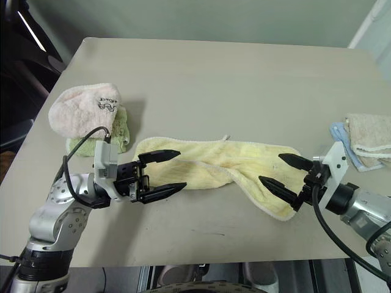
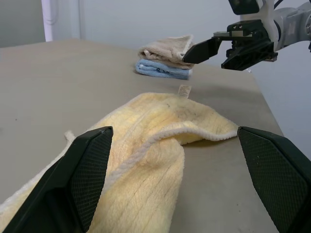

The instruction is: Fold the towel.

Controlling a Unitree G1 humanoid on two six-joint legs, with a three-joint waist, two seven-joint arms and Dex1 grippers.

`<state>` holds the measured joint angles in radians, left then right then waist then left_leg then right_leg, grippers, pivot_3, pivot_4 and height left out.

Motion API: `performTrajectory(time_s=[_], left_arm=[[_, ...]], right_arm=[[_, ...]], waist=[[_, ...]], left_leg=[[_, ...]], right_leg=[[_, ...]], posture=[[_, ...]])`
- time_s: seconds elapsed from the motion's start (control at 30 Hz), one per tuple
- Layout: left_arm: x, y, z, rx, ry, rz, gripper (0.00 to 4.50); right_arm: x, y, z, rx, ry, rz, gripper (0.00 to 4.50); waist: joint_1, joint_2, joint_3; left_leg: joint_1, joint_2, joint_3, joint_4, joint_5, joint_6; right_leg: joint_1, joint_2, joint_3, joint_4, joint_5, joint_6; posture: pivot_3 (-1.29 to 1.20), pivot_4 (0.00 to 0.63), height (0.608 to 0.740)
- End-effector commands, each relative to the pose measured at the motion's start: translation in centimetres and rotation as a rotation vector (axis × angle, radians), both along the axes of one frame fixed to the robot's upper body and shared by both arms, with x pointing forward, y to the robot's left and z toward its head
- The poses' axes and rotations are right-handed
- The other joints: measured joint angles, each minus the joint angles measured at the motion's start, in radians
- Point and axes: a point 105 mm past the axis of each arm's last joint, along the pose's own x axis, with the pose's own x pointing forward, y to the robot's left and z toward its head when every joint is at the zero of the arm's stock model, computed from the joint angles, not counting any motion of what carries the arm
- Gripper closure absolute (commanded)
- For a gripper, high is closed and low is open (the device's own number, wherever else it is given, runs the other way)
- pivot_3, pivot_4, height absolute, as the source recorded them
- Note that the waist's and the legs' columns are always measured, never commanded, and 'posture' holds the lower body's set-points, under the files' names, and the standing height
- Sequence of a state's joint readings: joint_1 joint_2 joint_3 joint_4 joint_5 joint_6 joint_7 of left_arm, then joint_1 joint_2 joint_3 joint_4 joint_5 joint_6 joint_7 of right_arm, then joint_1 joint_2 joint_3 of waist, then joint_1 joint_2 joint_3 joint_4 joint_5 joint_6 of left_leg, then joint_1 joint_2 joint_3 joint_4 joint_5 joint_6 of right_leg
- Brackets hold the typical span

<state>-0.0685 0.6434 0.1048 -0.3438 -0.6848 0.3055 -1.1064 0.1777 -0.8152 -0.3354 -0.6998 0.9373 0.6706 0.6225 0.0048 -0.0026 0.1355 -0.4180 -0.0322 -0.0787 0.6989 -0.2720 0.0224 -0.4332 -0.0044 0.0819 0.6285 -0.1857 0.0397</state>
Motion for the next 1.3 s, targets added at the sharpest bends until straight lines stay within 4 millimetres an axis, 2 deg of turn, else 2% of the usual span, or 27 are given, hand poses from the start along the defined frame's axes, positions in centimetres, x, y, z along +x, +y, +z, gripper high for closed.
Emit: performTrajectory(time_s=[0.03,0.17,0.33,0.47,0.67,0.77,0.93,1.03,1.17,1.3], left_arm=[[-0.2,-0.8,0.7,-0.006,-0.038,-0.021,0.06],[-0.2,-1.4,0.7,-0.012,-0.039,-0.028,0.06],[0.0,-1.7,0.3,0.011,-0.102,0.006,0.06],[0.5,-3.0,-0.3,-0.001,-0.079,-0.022,0.06],[2.7,-3.9,-0.9,-0.044,-0.051,-0.012,0.06],[3.5,-4.4,-1.2,-0.069,-0.099,0.013,0.06],[7.0,-5.5,-2.5,-0.058,-0.093,-0.004,0.06],[8.7,-6.8,-1.7,-0.119,-0.055,-0.021,0.06],[8.5,-7.6,-1.8,-0.121,-0.069,-0.050,0.06],[6.9,-7.5,-1.4,-0.153,-0.038,-0.099,0.06]], right_arm=[[0.0,0.0,0.7,-0.002,-0.039,0.016,0.00],[0.1,-0.1,0.8,0.009,-0.042,0.005,0.00],[1.8,-1.3,1.1,0.038,-0.034,-0.115,0.00],[2.9,-2.2,0.2,-0.007,0.007,-0.201,0.00],[4.6,-4.3,-0.6,0.062,0.136,-0.290,0.00],[6.3,-5.3,-0.6,0.096,0.125,-0.361,0.00],[7.8,-5.6,-0.8,0.107,0.085,-0.381,0.00],[8.3,-6.2,-1.7,0.094,0.118,-0.380,0.00],[9.0,-7.2,-3.1,0.065,0.166,-0.391,0.00],[9.2,-8.1,-4.7,0.003,0.224,-0.371,0.00]], waist=[[0.000,0.000,0.000],[-0.001,0.000,0.000],[-0.001,0.000,0.000],[0.002,0.001,0.000],[0.004,0.001,0.000],[0.001,0.001,0.000],[0.009,0.002,0.000],[0.013,0.003,0.000],[0.009,0.003,0.000],[0.004,0.004,0.000]], left_leg=[[0.000,0.000,0.000,0.000,0.000,0.000],[0.000,0.000,0.000,0.000,0.001,-0.001],[0.000,0.000,0.000,0.000,0.001,-0.001],[0.000,0.000,0.000,0.000,0.001,0.000],[0.000,0.000,0.000,0.000,0.001,0.004],[0.000,0.000,0.000,0.000,0.001,0.006],[0.000,0.000,0.000,0.000,0.003,0.011],[-0.001,0.000,0.000,0.000,0.005,0.013],[-0.002,-0.002,0.000,0.000,0.006,0.014],[-0.002,-0.001,0.001,0.000,0.006,0.012]], right_leg=[[0.000,0.000,0.000,0.000,0.000,0.000],[0.000,0.000,0.000,0.000,0.000,0.000],[0.000,0.000,0.000,0.000,0.000,0.000],[0.000,0.000,0.000,0.000,0.001,0.000],[0.001,0.000,0.000,0.000,0.004,0.001],[0.000,-0.001,0.000,-0.001,0.007,0.001],[0.000,-0.001,-0.001,0.000,0.014,0.009],[0.000,-0.001,-0.001,-0.001,0.017,0.007],[0.001,-0.003,0.000,-0.003,0.020,0.011],[0.000,-0.002,0.000,-0.003,0.020,0.011]], posture=[[0.00,0.150,0.733],[0.00,0.150,0.733],[0.00,0.150,0.733],[0.00,0.150,0.733],[0.00,0.150,0.733],[0.00,0.150,0.733],[0.00,0.150,0.733],[0.00,0.150,0.733],[0.00,0.150,0.733],[0.00,0.150,0.733]])
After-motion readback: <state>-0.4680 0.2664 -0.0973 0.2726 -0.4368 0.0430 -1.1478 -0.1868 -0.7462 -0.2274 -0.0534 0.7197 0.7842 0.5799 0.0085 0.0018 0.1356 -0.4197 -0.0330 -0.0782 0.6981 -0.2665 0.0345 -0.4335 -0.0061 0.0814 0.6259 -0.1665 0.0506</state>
